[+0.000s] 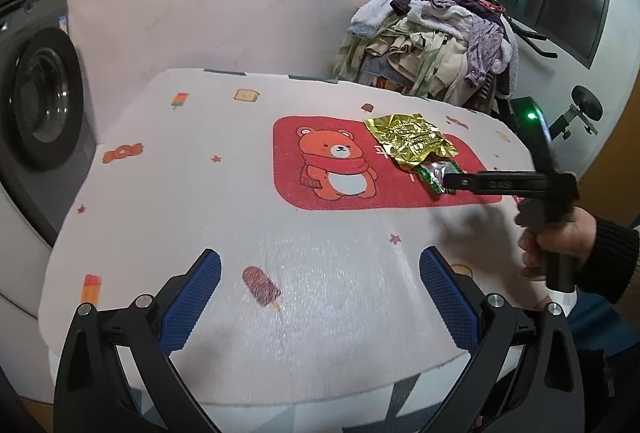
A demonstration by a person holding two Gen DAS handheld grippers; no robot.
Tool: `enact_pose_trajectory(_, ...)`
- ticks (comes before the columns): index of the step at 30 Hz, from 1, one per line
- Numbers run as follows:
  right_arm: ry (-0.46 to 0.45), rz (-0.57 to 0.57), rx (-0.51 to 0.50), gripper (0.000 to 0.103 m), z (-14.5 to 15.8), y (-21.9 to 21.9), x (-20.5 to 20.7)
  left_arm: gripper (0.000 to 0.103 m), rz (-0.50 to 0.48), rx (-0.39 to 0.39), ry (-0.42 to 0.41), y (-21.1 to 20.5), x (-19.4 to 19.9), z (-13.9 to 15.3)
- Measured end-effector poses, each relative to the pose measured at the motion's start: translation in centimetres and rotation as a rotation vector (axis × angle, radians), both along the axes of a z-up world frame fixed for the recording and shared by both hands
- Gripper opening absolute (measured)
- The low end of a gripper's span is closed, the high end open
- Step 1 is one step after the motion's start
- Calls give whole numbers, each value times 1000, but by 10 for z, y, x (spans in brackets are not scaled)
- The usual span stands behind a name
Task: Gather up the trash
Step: 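Grasp the clear green-edged candy packet with the right tool, then grasp the gold foil wrapper with the left tool while the right tool holds the packet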
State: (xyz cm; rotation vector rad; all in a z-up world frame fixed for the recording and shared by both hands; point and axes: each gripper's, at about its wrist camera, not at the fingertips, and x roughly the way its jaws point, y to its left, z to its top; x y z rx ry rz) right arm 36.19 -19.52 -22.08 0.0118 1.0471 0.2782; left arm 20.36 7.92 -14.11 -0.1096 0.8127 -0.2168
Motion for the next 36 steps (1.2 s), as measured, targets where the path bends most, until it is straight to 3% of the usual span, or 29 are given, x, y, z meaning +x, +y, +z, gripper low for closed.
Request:
enact_pose_trajectory(4,30,4,-33,94,-12,9,16,97,-18,20,11,-7,18,-4)
enact_pose_trajectory(5,32,12,-47,81,-13,10,16,97,-28,30,14,-9,23,-5)
enact_pose_trajectory(8,13,37,-15,63,-7,6,10,97,-78,66,40,-23,41,-8)
enact_pose_trajectory(11,-10,22,24,62,3,-15,-4,97,-145,80,17,-42,57,-5)
enact_pose_trajectory(17,-71,-69,58,62,21,-72,-38,97,-284,246,-41,-110,99,-5)
enact_pose_trajectory(20,-100,-120,82,62,27,-98,-58,89,-359,352,-54,-149,122,-16)
enact_pose_trajectory(25,-127,-168,116,62,30,-126,-83,86,-437,488,-46,-198,158,-41)
enact_pose_trajectory(31,-141,-204,159,62,35,-151,-105,85,-455,635,-31,-231,192,-66)
enact_pose_trajectory(36,-154,-231,178,62,40,-165,-118,80,-434,634,12,-236,216,-76)
